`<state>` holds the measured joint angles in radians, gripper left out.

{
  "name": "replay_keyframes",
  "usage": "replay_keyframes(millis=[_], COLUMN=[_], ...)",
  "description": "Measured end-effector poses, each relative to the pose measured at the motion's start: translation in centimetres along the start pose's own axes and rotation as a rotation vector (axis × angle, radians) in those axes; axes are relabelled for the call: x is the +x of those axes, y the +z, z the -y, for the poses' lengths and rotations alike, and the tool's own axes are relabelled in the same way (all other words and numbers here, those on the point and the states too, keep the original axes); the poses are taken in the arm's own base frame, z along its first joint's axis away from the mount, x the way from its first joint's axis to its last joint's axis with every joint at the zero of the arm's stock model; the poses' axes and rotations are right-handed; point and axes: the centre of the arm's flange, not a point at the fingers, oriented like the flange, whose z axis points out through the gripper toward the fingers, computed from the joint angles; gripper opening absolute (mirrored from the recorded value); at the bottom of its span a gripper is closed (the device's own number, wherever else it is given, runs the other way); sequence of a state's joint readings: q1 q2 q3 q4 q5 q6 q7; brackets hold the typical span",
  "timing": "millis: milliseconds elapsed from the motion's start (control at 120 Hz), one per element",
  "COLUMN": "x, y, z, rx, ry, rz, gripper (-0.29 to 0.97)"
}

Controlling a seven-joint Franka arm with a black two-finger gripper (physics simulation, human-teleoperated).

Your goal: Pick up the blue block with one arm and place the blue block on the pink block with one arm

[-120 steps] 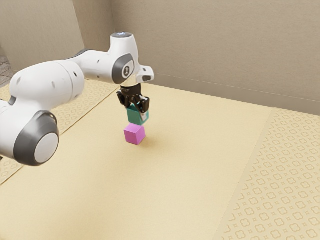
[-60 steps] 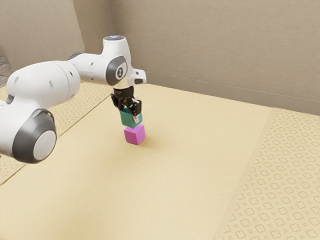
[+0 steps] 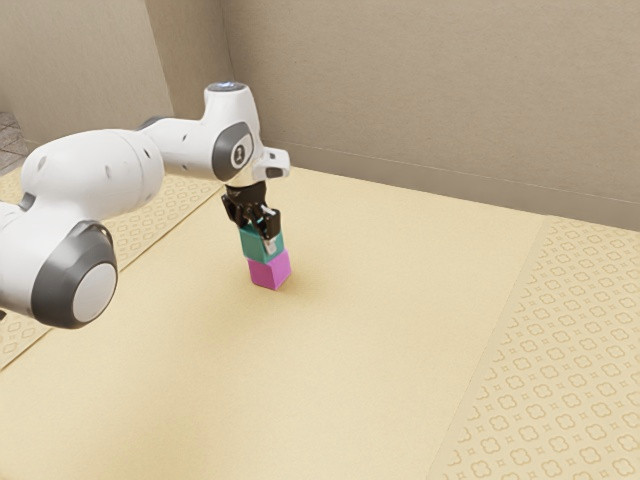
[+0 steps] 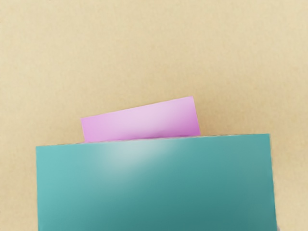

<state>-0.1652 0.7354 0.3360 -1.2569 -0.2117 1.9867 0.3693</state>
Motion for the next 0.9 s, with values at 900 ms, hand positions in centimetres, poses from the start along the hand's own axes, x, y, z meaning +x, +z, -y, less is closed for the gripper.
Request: replay_keyframes(millis=[900], x=[0.18], y=[0.15], z=[0.53], rx=[-0.040], ry=[-0.047], rz=[-0.043], gripper=[0.56])
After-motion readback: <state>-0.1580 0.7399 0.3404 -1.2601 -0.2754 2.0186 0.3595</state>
